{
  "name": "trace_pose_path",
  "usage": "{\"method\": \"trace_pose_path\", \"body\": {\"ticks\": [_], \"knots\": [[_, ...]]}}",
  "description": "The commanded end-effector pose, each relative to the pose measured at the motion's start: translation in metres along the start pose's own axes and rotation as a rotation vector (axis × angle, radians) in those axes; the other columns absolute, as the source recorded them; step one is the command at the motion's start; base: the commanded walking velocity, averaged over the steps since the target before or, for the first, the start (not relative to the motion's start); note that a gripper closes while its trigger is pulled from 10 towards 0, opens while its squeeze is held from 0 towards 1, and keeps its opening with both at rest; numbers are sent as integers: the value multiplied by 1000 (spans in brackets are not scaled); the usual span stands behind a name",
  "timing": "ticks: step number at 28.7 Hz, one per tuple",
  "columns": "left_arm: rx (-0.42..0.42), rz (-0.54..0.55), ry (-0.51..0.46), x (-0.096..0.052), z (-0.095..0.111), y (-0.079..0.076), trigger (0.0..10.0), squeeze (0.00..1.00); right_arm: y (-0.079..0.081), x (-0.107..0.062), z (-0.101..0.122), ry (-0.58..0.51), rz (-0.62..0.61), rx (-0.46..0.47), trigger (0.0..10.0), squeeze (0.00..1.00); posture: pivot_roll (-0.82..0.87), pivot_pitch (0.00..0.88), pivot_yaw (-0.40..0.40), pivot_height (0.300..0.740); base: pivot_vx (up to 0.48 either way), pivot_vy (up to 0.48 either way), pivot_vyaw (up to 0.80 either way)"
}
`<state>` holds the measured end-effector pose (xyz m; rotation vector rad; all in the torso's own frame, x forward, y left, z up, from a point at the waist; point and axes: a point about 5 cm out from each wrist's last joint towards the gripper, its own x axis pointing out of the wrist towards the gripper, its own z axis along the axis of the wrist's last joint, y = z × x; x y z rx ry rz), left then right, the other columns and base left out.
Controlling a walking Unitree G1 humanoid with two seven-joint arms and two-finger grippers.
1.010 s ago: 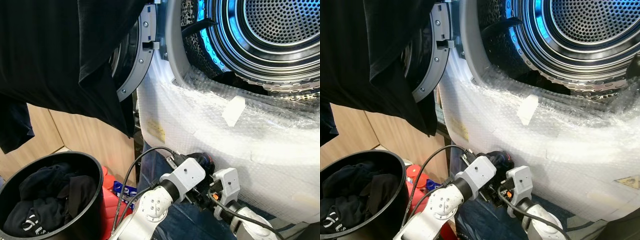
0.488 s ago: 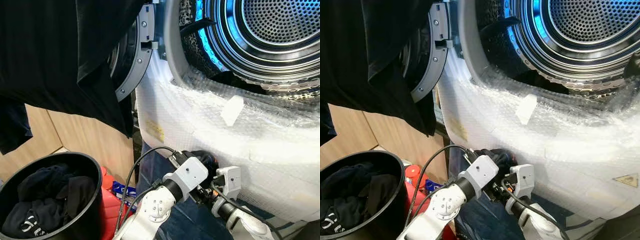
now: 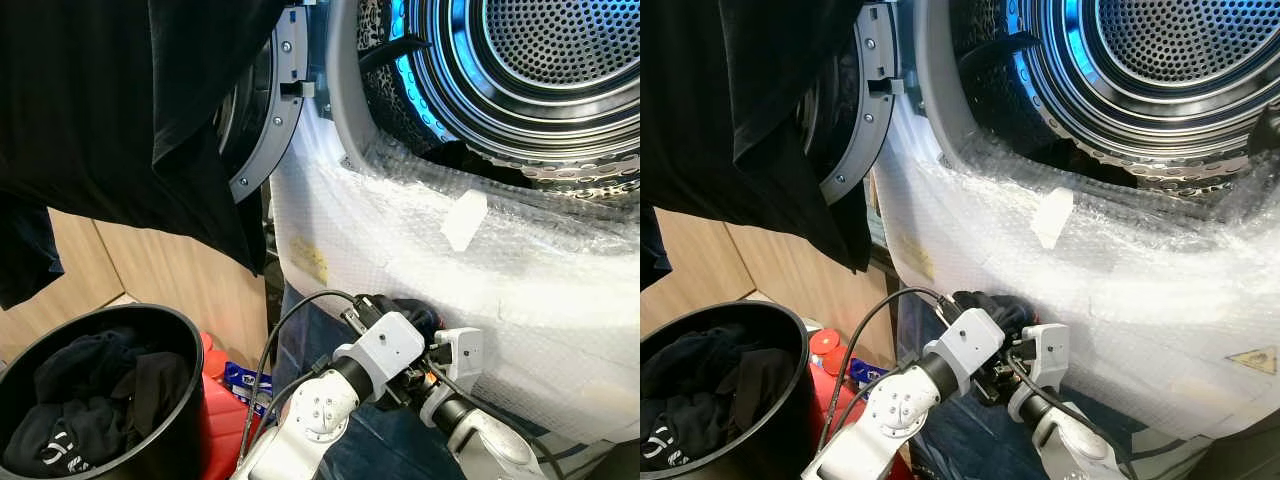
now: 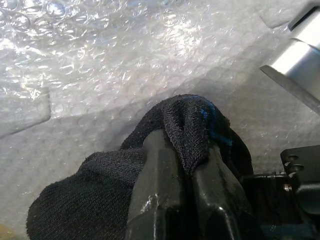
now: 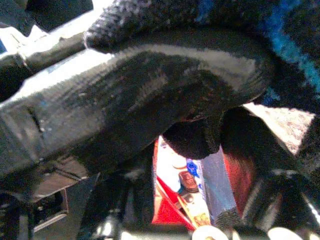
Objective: Clothes washing
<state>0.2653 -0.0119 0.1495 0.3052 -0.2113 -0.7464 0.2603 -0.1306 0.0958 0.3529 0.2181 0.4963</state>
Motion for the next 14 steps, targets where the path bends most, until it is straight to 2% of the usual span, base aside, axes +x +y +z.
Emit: {"method": "trace_pose_path", "body": {"ticks": [1,14], "knots": [[-5,-11,-31,3,5,-2,10000,0,-1,1,8,-31,-5,3,0,0,-12,0,-16,740,0,0,0],[0,-6,-32,2,4,-1,10000,0,-1,0,7,-26,11,9,0,0,-9,0,-17,740,0,0,0]]}}
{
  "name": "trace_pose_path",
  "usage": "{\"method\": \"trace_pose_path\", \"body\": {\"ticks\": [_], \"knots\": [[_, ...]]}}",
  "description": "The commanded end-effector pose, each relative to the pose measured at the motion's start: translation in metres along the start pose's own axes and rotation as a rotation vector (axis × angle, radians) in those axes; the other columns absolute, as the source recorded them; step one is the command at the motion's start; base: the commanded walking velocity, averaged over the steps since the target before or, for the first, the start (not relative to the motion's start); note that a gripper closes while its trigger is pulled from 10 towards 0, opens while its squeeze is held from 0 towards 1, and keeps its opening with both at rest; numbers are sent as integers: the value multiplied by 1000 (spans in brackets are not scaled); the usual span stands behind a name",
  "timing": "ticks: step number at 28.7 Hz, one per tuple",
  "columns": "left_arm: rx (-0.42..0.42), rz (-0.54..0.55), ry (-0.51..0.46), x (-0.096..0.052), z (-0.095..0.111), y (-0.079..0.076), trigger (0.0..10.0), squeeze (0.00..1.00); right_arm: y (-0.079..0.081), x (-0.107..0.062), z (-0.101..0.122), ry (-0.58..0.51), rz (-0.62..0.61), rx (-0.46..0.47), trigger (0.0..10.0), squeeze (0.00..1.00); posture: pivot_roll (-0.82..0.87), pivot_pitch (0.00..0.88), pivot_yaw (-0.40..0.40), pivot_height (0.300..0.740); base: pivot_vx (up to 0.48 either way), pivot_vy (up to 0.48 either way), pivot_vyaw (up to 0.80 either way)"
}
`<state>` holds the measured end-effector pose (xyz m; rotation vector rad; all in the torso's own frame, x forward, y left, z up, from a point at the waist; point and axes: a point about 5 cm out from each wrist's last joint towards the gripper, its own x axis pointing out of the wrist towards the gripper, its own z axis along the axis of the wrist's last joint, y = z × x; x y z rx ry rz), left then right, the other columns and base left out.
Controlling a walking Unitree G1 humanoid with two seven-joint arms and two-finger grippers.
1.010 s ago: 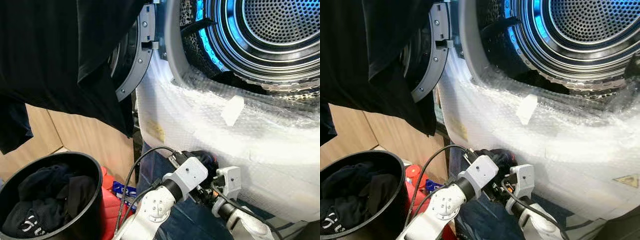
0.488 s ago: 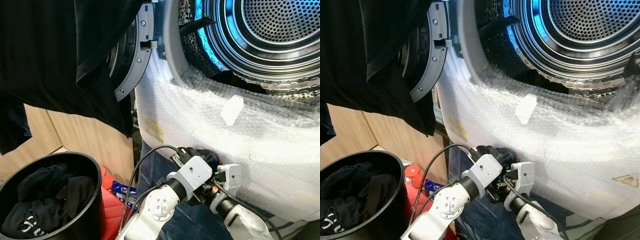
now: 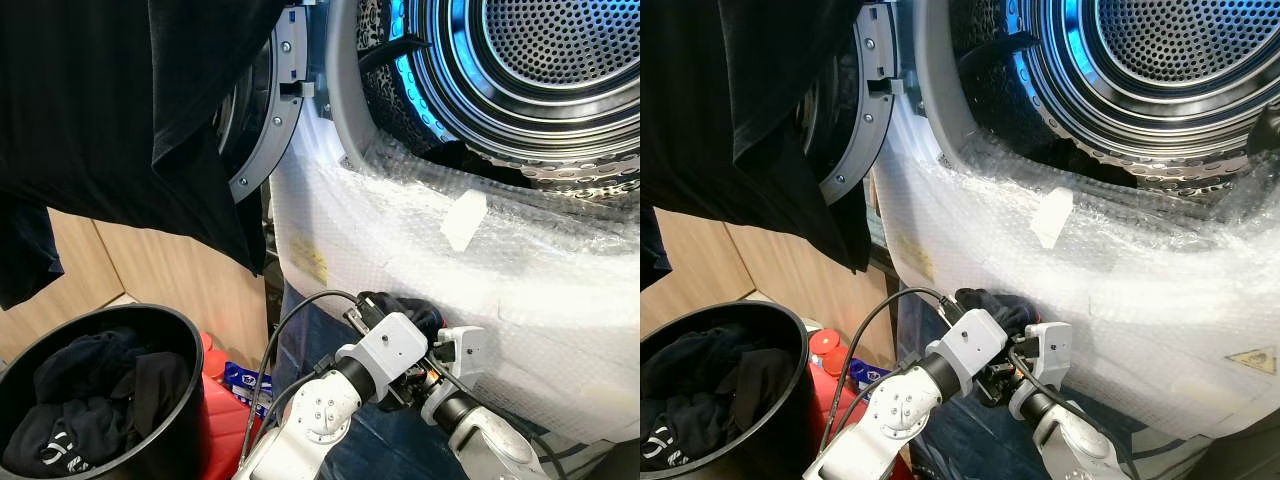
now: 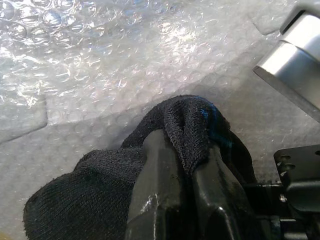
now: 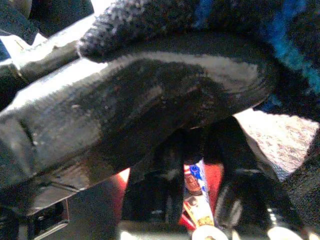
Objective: Clothes washing
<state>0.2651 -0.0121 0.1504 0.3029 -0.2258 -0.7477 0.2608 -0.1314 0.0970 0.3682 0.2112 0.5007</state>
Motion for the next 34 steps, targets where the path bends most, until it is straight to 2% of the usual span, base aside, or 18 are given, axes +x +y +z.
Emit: {"method": "trace_pose_path", "body": {"ticks": [1,5,6,7,8,10,16,20,22,30,34], "knots": [[-1,-4,-17,1,3,-1,10000,0,0,0,5,-16,15,-3,0,0,-10,0,-17,740,0,0,0],[-2,-4,-15,0,2,0,10000,0,1,0,5,-15,32,-3,0,0,-10,0,-17,740,0,0,0],[-15,-8,-13,-1,1,0,10000,337,1,0,5,-12,35,-8,0,0,-9,0,-17,740,0,0,0],[-25,-10,-12,-1,1,0,10000,337,1,0,5,-10,37,-11,0,0,-9,0,-17,740,0,0,0],[-68,-21,-11,-3,0,1,10000,1000,2,-1,4,-9,44,-17,0,0,-9,0,-18,740,0,0,0],[-106,-32,-11,-7,0,2,10000,1000,2,-1,4,-6,58,-22,0,0,-7,0,-20,740,0,0,0],[-80,-27,-15,-13,2,7,10000,1000,0,-3,5,5,105,-56,0,0,1,0,-21,740,0,0,0],[-66,-45,-14,-21,4,11,10000,1000,-4,-6,6,17,148,-115,0,0,6,0,-24,740,0,0,0],[-26,-47,3,-31,4,16,10000,1000,-8,-9,5,48,171,-134,0,0,12,0,-27,740,0,0,0],[-19,-105,76,-47,2,24,10000,1000,-16,-14,7,79,213,-189,0,0,18,0,-27,740,0,0,0],[-91,-195,117,-53,5,23,10000,1000,-25,-16,9,95,207,-217,0,0,25,0,-29,740,0,0,0]]}}
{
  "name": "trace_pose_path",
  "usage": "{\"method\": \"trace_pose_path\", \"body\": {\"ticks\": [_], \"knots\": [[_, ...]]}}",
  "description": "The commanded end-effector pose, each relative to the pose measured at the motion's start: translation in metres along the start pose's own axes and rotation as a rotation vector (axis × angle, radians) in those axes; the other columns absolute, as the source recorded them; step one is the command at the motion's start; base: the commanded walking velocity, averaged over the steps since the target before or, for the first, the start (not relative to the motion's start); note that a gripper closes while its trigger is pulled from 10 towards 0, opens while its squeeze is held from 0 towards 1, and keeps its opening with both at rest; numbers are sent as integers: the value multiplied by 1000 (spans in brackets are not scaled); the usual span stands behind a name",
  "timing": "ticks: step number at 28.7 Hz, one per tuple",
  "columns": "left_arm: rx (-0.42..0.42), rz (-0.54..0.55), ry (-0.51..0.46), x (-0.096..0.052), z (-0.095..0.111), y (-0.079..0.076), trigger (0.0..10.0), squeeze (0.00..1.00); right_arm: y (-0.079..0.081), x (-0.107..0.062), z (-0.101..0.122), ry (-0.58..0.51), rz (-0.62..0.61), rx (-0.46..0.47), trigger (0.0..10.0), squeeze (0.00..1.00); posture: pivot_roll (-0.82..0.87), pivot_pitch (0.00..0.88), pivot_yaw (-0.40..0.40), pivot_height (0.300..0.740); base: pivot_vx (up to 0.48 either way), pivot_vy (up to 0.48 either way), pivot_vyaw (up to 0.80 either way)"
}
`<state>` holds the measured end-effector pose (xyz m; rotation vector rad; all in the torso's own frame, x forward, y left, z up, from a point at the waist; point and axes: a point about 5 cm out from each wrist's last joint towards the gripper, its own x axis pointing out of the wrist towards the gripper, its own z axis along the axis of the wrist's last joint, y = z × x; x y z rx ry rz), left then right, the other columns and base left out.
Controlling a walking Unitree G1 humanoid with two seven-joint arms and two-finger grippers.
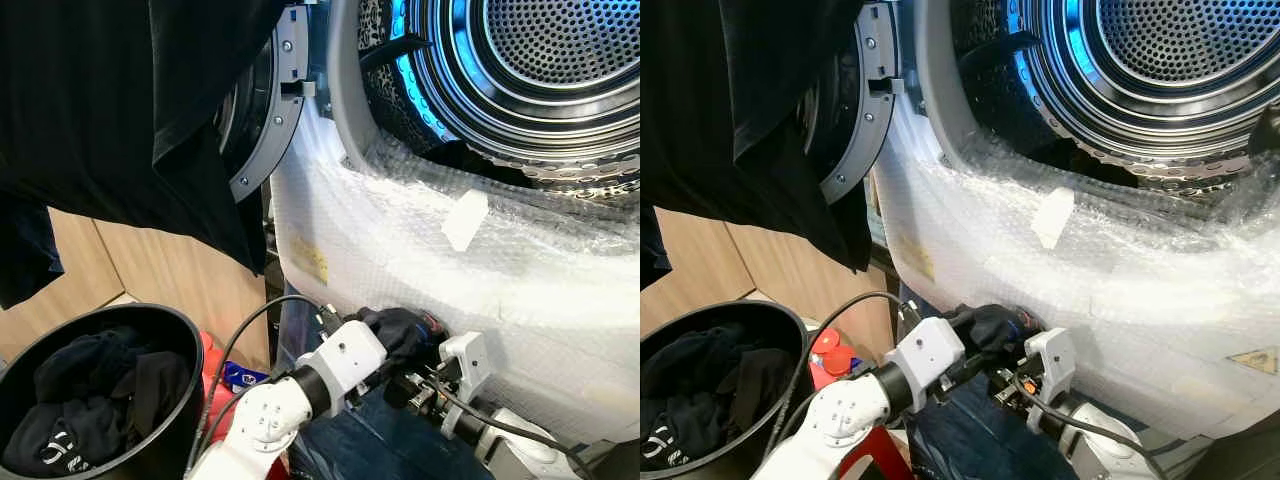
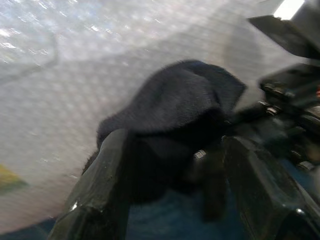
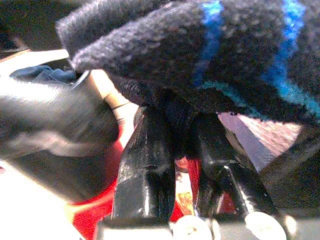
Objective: Clothes washing
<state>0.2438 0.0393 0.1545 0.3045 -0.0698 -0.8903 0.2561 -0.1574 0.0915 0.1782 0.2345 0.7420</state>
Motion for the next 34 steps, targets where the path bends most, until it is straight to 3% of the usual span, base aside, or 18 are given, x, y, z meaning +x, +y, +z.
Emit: {"method": "trace_pose_path", "body": {"ticks": [1,8,14,20,21,22,23,24,26,28,34], "knots": [[-33,-51,9,-4,4,-1,10000,1000,-7,-2,7,-13,-5,-32,0,0,26,0,-29,740,0,0,0],[-181,-241,19,-21,11,4,10000,1000,-10,-17,12,62,126,-101,0,0,25,0,-27,740,0,0,0],[-165,-284,10,-35,23,19,10000,1000,-10,-36,22,158,287,-156,0,0,16,0,-24,740,0,0,0],[-137,-284,28,-40,25,22,10000,1000,-5,-44,27,196,397,-155,0,0,18,0,-22,740,0,0,0],[-107,-268,19,-42,28,24,10000,0,-5,-45,34,172,413,-170,0,0,18,0,-21,740,0,0,0],[-86,-259,18,-44,28,24,10000,0,-6,-44,41,140,406,-175,1216,0,19,0,-21,740,0,0,0],[-80,-260,26,-46,28,24,10000,0,-8,-43,48,97,399,-172,8078,0,19,0,-21,740,0,0,0],[-95,-279,38,-49,27,23,10000,0,-9,-41,60,40,402,-144,10000,0,22,0,-21,740,0,0,0],[-134,-324,49,-55,27,20,10000,0,-9,-41,76,-32,424,-122,10000,0,22,0,-19,740,0,0,0],[-108,-320,30,-63,35,21,10000,0,-12,-42,111,-175,468,-129,10000,0,20,0,-15,740,0,0,0],[-91,-305,32,-68,39,28,10000,0,-8,-49,148,-295,556,-134,10000,0,30,0,-20,740,0,0,0]]}}
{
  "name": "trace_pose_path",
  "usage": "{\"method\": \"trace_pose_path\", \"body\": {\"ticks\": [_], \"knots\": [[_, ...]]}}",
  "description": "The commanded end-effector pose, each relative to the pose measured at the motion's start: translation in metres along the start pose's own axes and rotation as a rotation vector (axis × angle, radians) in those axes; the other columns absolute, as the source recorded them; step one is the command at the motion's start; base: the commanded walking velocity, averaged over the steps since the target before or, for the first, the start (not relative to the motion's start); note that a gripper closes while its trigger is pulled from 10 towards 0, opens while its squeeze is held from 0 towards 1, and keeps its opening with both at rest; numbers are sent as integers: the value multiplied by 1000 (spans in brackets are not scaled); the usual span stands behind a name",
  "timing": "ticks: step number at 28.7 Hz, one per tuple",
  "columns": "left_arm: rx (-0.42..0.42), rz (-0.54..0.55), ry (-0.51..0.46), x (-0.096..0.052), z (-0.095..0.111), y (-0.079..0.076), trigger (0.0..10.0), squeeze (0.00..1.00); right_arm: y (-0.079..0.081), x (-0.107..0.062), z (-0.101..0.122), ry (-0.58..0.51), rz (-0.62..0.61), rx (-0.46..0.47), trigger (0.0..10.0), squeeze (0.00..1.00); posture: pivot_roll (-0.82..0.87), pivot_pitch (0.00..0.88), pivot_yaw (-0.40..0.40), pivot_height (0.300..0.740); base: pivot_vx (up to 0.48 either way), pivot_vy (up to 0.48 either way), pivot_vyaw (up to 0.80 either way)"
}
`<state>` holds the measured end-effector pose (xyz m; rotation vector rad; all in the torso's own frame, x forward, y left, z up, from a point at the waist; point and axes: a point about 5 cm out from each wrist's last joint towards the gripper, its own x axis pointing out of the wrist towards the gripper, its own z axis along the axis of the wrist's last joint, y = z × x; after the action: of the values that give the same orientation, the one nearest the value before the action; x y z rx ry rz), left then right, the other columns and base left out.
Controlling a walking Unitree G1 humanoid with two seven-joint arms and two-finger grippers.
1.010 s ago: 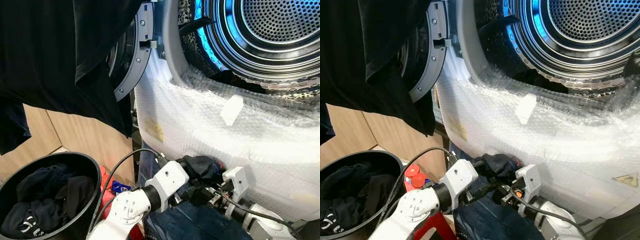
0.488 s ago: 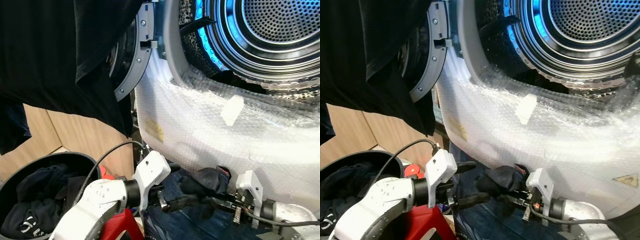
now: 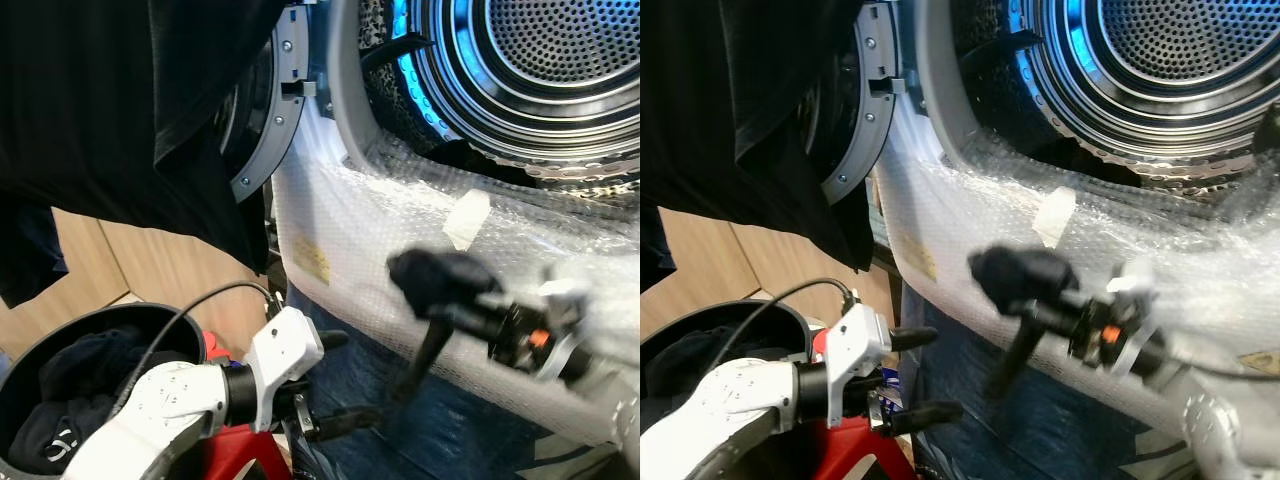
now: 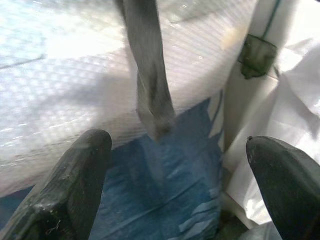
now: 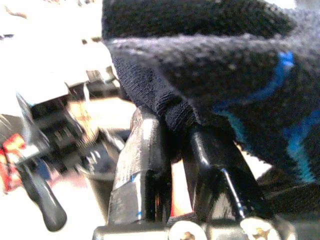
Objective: Clothes washing
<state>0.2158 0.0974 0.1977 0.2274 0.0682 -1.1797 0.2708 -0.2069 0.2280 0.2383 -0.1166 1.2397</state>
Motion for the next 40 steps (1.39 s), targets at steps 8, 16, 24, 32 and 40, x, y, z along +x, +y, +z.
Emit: {"method": "trace_pose_path", "body": {"ticks": [8,16,24,32,40], "knots": [[49,45,-13,-6,11,4,10000,0,1,19,44,-93,101,-11,10000,0,48,0,-38,740,0,0,0],[64,91,-63,-1,22,9,10000,0,-42,62,97,-201,-184,-85,10000,0,61,0,-52,740,0,0,0],[33,97,-63,8,20,-5,10000,0,-92,78,124,-126,-570,-115,10000,0,93,0,-82,740,0,0,0],[-28,124,-76,9,18,-17,10000,0,-112,67,160,-136,-945,-188,10000,0,95,10,-116,740,0,0,0],[-112,170,-98,12,18,-35,10000,0,-115,23,197,-202,-1410,-342,10000,0,84,86,-149,740,0,0,0]]}}
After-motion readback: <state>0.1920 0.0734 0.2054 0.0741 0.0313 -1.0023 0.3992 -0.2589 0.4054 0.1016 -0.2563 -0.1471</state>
